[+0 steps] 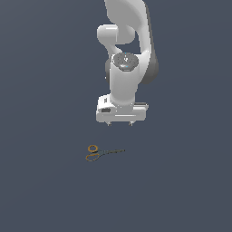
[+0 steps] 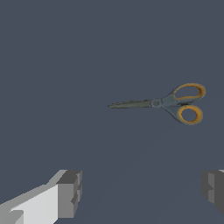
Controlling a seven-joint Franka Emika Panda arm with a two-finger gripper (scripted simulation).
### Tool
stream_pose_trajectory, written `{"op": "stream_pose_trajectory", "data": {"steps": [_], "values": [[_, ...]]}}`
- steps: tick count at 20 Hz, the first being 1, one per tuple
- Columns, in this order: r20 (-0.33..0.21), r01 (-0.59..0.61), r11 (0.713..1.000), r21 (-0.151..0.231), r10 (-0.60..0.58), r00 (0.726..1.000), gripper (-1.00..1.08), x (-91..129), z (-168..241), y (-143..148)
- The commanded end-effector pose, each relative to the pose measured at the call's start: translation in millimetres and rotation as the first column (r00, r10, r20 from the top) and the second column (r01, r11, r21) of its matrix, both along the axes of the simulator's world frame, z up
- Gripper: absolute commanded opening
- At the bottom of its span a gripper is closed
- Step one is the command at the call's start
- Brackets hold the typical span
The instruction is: Pick up the object and move it to a goal position.
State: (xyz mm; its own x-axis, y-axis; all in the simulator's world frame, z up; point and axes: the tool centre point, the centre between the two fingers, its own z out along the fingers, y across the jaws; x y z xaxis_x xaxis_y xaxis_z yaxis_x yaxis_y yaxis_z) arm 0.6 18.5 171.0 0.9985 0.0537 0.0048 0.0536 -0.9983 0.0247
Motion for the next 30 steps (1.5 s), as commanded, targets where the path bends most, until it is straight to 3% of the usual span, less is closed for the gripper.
{"op": "stream_pose_trajectory", "data": {"steps": [1, 11, 20, 30], "values": [[0.000, 0.000, 1.000, 0.000, 0.000, 1.000, 1.00, 0, 0, 0], [0.011, -0.078, 0.997, 0.015, 0.078, 0.997, 1.00, 1, 10, 33], [0.010, -0.102, 0.995, 0.013, 0.102, 0.995, 1.00, 3, 7, 30], [0.004, -0.237, 0.971, 0.006, 0.237, 0.971, 1.00, 13, -4, 21]]}}
